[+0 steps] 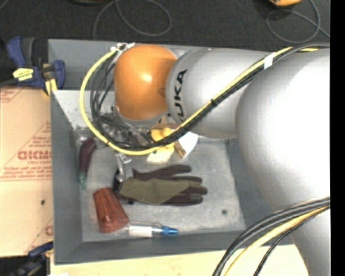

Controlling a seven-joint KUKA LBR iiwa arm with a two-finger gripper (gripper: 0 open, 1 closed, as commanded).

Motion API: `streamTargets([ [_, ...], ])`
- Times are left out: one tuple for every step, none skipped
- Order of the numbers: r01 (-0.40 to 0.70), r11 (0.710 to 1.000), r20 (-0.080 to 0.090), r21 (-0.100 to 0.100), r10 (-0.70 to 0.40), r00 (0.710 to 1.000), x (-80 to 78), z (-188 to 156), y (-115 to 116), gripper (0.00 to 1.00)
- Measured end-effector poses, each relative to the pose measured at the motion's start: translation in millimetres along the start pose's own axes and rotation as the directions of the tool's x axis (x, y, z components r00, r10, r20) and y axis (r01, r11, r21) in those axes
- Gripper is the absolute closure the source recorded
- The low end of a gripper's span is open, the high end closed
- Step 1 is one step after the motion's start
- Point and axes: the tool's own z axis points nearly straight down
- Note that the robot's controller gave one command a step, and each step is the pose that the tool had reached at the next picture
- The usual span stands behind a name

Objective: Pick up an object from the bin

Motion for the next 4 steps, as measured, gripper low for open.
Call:
streamTargets([
  [0.017,1.000,0.001,0.000,-0.017,1.000,20.0,10,-21,0.00],
  [-0.011,1.000,0.003,-0.001,0.011,1.000,36.0,35,-46,0.00],
  [0.065,0.998,0.005,0.000,-0.065,0.998,49.6,63,-46,1.00],
  [0.064,0.998,0.005,-0.001,-0.064,0.998,49.6,63,-46,1.00],
])
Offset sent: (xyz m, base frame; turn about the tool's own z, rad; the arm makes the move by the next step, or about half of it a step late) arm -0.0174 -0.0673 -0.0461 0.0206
